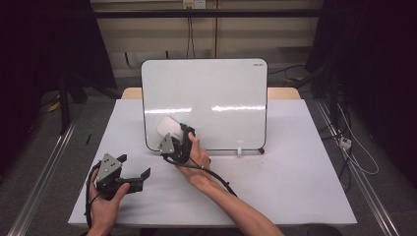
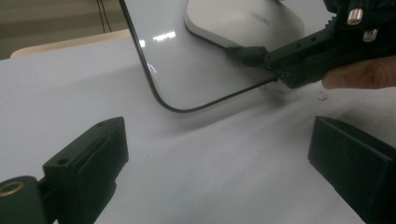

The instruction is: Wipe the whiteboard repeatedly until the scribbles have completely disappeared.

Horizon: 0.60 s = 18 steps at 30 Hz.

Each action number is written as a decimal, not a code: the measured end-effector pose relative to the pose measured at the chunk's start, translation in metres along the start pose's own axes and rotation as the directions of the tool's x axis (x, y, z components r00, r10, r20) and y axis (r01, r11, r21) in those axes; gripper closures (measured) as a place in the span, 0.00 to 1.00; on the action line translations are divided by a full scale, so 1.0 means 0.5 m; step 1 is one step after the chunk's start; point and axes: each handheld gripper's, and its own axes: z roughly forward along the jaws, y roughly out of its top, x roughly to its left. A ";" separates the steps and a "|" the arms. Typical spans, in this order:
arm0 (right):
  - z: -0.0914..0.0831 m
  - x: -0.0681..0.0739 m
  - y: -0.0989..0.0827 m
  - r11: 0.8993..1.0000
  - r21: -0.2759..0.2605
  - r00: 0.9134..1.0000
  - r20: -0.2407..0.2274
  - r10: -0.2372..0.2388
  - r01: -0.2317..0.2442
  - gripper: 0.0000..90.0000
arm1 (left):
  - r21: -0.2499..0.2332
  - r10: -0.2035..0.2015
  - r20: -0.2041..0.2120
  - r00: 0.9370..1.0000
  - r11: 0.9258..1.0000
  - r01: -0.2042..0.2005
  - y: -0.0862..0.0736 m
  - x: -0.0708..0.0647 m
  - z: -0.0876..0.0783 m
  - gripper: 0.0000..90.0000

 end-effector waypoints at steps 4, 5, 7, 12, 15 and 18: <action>0.000 -0.002 0.002 1.000 0.007 1.000 -0.005 0.002 -0.002 0.35 | 0.007 0.011 0.001 1.000 1.000 -0.011 0.000 0.000 0.002 0.06; 0.000 -0.001 0.003 1.000 0.005 1.000 -0.007 0.002 -0.002 0.35 | 0.007 0.010 0.002 1.000 1.000 -0.010 0.000 -0.001 0.002 0.06; 0.000 -0.001 0.003 1.000 0.001 1.000 -0.008 0.004 -0.004 0.35 | 0.005 0.011 0.001 1.000 1.000 -0.011 0.001 -0.002 0.002 0.06; -0.002 -0.008 0.002 1.000 0.003 1.000 -0.028 0.006 -0.006 0.35 | -0.003 0.001 -0.003 1.000 1.000 -0.001 -0.001 0.001 0.001 0.06; -0.004 -0.021 0.001 1.000 -0.003 1.000 -0.030 0.005 -0.005 0.35 | 0.004 0.004 -0.002 1.000 1.000 -0.004 -0.001 0.005 -0.002 0.06; -0.003 -0.055 -0.006 0.999 0.000 0.999 -0.010 0.033 -0.033 0.35 | -0.008 -0.005 -0.001 1.000 1.000 0.005 -0.001 0.003 -0.004 0.06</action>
